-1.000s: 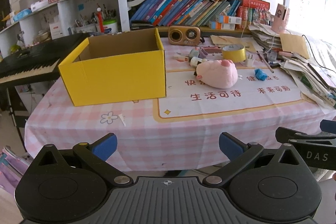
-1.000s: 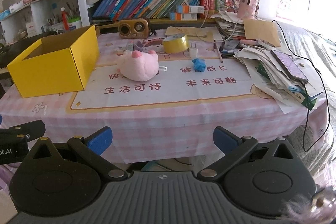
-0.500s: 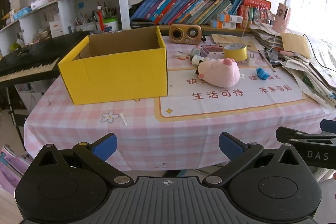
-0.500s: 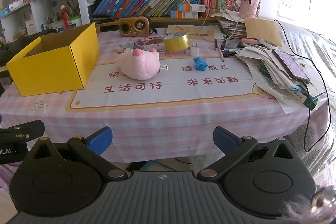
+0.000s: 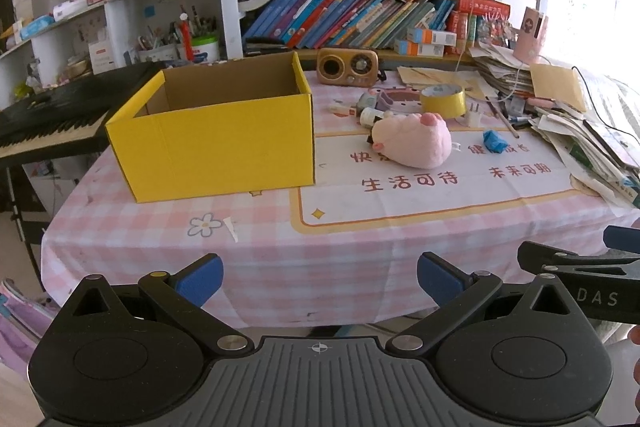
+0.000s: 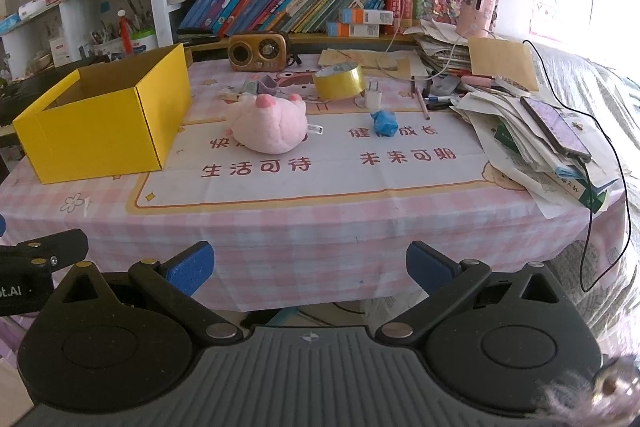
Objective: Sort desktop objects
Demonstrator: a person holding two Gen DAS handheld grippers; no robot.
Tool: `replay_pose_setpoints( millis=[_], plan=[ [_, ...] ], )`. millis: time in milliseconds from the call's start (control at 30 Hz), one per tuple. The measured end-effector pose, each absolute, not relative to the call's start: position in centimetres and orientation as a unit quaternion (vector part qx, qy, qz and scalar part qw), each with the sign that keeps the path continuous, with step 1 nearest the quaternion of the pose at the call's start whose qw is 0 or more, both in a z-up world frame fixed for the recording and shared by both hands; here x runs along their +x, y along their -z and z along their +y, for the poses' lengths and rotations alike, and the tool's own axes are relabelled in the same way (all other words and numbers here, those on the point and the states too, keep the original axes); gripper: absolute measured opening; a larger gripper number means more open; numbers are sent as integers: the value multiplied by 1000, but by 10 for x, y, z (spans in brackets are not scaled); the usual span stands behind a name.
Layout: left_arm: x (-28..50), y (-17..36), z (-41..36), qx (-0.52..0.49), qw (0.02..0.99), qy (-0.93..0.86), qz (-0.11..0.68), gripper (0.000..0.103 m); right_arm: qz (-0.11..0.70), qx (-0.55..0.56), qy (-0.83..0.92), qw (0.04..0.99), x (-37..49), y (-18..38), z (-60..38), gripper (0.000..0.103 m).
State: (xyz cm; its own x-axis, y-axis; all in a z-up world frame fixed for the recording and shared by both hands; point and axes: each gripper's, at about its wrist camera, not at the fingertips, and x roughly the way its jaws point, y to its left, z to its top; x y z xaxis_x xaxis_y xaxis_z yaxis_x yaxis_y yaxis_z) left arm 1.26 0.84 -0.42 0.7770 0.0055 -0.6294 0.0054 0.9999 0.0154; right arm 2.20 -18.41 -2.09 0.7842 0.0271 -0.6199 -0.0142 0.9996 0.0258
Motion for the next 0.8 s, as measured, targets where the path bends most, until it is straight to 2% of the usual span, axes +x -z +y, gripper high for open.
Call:
replay_pose_setpoints(
  millis=[800],
  plan=[
    [11, 5, 12, 19, 943, -6, 333, 103, 322, 0, -12, 947, 18, 20, -176, 103]
  ],
)
